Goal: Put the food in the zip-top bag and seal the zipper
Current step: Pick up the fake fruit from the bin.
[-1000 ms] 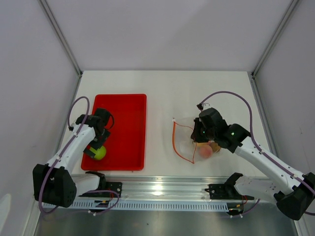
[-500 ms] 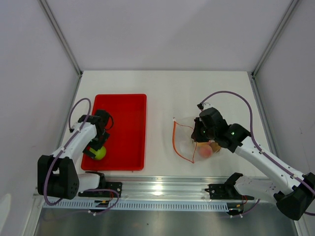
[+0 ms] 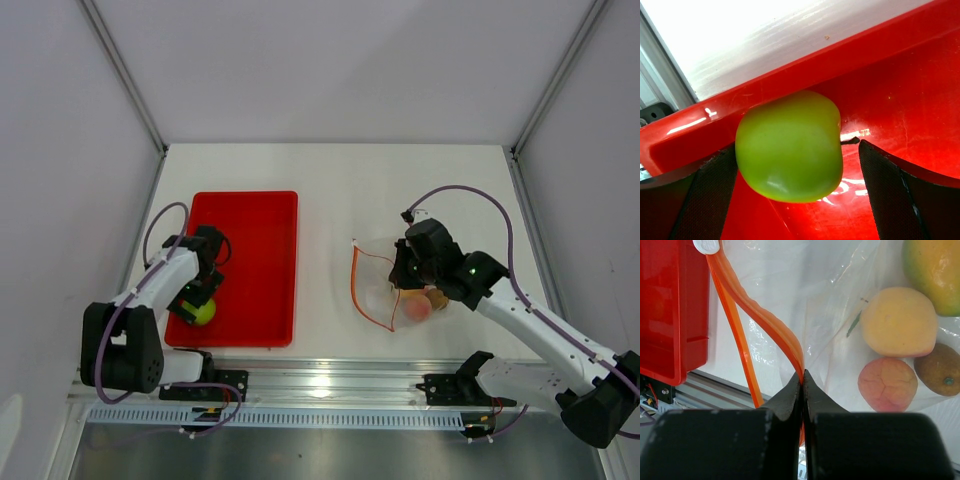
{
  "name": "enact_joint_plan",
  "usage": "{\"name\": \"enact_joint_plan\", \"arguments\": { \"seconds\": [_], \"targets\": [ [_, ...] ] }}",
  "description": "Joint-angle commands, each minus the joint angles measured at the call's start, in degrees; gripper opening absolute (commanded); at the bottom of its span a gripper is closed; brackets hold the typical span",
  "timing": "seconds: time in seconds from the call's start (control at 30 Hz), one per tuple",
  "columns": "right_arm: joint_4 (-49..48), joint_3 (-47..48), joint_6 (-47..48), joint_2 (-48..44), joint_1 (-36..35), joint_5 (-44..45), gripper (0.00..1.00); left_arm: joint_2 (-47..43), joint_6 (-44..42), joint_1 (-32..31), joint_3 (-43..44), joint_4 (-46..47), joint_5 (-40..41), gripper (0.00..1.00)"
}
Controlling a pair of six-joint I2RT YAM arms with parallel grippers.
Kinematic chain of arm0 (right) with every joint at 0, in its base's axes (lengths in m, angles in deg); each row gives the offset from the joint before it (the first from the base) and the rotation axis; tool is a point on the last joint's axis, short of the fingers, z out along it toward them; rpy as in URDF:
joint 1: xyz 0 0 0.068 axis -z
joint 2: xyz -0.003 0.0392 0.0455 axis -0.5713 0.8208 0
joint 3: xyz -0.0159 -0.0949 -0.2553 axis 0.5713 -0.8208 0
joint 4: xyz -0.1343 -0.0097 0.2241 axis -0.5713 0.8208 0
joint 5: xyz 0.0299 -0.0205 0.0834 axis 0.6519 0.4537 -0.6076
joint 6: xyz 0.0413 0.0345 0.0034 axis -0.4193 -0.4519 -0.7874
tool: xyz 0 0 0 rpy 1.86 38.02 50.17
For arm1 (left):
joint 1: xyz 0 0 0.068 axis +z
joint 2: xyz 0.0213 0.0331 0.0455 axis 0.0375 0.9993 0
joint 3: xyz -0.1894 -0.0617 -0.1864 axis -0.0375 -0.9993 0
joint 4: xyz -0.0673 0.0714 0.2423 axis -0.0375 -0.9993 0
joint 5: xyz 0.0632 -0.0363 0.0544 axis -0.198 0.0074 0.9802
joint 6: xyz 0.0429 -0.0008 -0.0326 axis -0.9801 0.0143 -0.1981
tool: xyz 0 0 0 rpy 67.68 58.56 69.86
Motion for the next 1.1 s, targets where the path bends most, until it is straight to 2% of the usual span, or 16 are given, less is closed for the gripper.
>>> {"name": "enact_joint_plan", "arguments": {
  "seconds": [0.0, 0.4, 0.6, 0.97, 1.07],
  "targets": [
    [-1.5, -0.4, 0.8, 0.3, 0.3, -0.2, 0.0, 0.6, -0.7, 0.8, -1.2, 1.8, -0.8, 1.0],
    [-1.5, -0.7, 0.8, 0.2, 0.5, -0.2, 0.0, 1.2, 0.4, 1.0, -3.5, 4.8, -2.3, 1.0],
    [-1.4, -0.8, 0.8, 0.0, 0.6, -0.3, 0.0, 0.6, 0.6, 1.2, -4.1, 4.7, -1.9, 0.96],
    [-1.3, -0.7, 0.5, -0.6, 0.6, -0.5, 0.0, -3.1, 0.4, 1.4, -3.9, 4.2, -2.0, 0.69],
    [-1.3, -0.7, 0.4, -0.6, 0.6, -0.7, 0.0, -4.7, -0.7, 1.4, -3.7, 4.4, -3.6, 0.56]
  ]
}}
